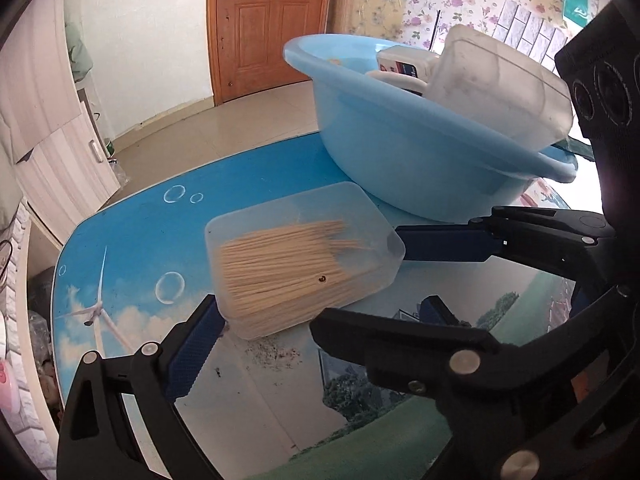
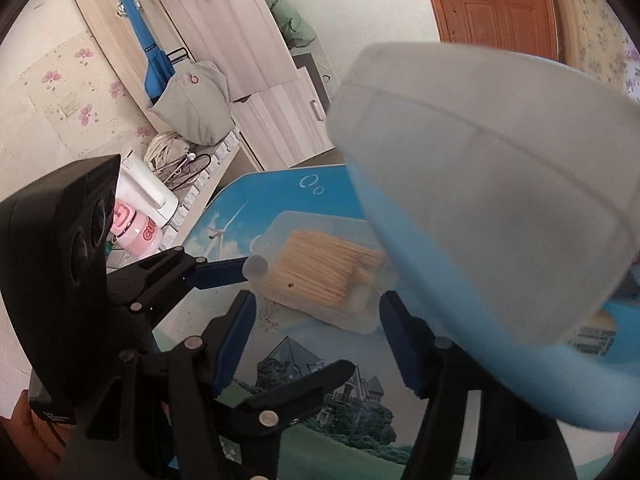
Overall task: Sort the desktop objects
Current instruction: 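Grasp the clear toothpick box with both tools from opposite sides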
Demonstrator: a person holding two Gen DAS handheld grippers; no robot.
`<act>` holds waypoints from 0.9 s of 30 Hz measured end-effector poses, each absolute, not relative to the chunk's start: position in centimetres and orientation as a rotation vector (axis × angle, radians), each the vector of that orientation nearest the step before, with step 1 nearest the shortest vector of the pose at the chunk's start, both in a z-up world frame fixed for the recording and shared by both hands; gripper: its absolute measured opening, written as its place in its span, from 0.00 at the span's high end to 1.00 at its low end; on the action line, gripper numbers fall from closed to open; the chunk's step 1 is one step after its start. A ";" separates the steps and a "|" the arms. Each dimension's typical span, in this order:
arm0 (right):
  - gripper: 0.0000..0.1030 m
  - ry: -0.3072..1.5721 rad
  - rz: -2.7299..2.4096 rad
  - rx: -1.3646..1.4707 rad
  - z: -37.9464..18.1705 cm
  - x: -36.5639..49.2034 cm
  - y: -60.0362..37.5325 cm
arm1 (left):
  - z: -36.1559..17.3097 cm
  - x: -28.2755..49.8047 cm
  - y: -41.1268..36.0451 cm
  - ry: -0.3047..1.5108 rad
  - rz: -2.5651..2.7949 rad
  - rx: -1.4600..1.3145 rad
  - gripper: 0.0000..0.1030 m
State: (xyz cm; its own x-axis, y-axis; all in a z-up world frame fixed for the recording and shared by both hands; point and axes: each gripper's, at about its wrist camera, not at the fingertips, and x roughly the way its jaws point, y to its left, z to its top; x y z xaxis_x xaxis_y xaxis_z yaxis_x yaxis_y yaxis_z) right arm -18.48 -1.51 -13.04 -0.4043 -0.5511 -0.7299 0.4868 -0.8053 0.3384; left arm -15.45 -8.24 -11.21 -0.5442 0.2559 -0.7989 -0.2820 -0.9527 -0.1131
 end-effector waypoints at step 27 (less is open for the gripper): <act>0.30 -0.076 -2.174 1.254 -12.0 -8.3 5.1 | -10.8 -6.8 -2.0 0.022 2.496 -1.322 0.01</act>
State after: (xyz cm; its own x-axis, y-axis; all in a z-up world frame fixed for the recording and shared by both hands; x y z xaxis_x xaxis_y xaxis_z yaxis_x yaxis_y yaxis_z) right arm -8.27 5.09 -11.98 -0.3568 -0.5381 -0.7636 0.4832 -0.8059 0.3421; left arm -6.77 -1.97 -10.80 -0.5227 0.2685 -0.8091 -0.2824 -0.9501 -0.1328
